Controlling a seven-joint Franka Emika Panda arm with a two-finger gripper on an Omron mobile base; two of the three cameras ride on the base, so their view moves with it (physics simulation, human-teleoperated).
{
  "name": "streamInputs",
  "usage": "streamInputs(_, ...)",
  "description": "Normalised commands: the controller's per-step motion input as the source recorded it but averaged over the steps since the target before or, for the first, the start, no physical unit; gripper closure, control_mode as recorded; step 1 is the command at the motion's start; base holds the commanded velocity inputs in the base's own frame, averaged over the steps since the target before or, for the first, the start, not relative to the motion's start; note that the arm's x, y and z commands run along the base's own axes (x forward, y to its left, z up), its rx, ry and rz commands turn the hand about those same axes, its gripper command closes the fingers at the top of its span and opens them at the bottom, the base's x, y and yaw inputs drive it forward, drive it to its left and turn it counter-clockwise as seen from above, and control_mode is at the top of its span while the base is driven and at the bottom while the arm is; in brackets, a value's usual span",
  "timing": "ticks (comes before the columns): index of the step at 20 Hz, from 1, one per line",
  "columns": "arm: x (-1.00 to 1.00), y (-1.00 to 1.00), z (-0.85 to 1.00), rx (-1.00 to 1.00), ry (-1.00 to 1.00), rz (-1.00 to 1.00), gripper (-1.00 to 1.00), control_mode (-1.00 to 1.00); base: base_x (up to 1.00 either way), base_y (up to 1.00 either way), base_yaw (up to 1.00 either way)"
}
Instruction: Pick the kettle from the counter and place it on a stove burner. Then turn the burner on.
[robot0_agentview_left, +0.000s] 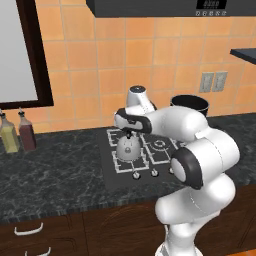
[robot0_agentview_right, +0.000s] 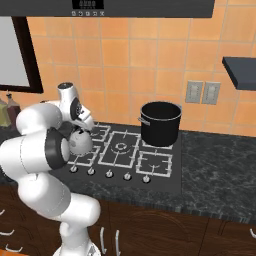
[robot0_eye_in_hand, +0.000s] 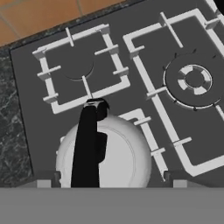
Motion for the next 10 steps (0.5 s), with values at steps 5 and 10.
streamInputs(5, -0.02, 0.00, 0.48, 0.00, -0.08, 0.00, -1.00, -1.00, 0.00, 0.00, 0.00)
streamInputs(10, -0.95, -0.19, 0.11, 0.00, -0.05, 0.10, -1.00, -1.00, 0.00, 0.00, 0.00)
